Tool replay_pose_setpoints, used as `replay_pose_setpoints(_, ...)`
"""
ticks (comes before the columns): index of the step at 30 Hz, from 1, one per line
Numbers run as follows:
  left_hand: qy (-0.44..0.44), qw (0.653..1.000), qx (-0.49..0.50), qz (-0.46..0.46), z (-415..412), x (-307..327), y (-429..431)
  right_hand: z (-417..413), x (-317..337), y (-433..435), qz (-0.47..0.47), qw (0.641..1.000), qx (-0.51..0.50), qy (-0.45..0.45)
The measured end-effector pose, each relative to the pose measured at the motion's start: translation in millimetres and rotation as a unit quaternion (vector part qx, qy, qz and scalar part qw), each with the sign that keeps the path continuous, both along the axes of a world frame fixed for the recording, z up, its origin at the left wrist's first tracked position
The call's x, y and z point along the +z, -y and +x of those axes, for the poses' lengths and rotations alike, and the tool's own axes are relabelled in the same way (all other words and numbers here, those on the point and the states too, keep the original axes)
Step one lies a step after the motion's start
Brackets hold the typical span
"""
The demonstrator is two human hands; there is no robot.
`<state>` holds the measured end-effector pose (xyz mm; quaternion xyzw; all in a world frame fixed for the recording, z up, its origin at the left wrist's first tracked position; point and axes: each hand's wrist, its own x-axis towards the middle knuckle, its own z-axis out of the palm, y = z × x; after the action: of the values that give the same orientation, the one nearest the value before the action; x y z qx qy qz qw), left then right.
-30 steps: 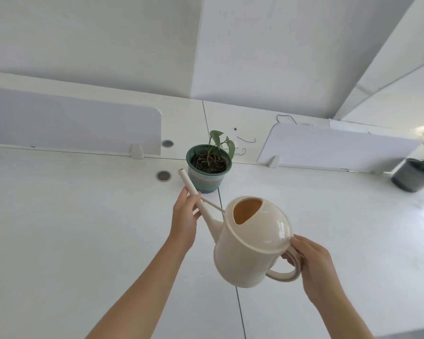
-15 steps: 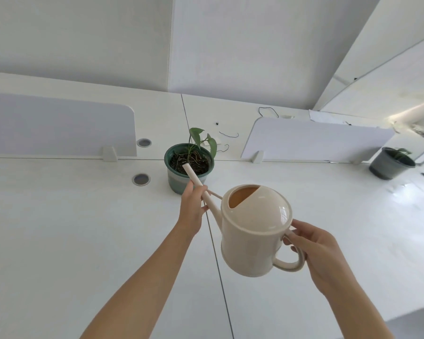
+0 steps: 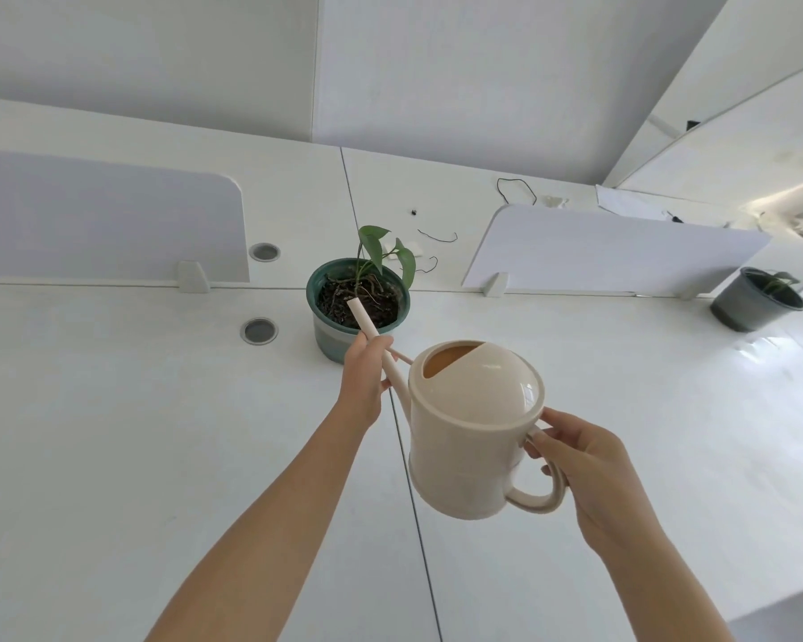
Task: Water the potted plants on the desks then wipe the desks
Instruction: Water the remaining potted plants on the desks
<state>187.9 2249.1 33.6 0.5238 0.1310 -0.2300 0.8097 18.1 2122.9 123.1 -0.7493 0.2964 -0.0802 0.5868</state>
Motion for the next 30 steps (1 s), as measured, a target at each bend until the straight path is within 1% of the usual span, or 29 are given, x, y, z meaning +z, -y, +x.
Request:
replay_pose_setpoints(9, -0.018, 0.999, -0.027, -0.026, -1, -15, 20, -3, 7, 11, -0.004, 1.0, -0.023, -0.004)
replay_pose_setpoints(17, -0.023, 0.998, -0.024, -0.058, 20, 2, 46, 10, 12, 20, -0.012, 0.999, -0.045, 0.015)
replay_pose_setpoints(23, -0.012, 0.997, -0.025, -0.073, 36, 16, 54, 24, 17, 25, -0.012, 0.999, -0.044, 0.03)
replay_pose_setpoints(30, -0.028, 0.997, -0.019, -0.074, 23, -1, 37, 14, 7, 20, -0.009, 1.0, -0.019, 0.011)
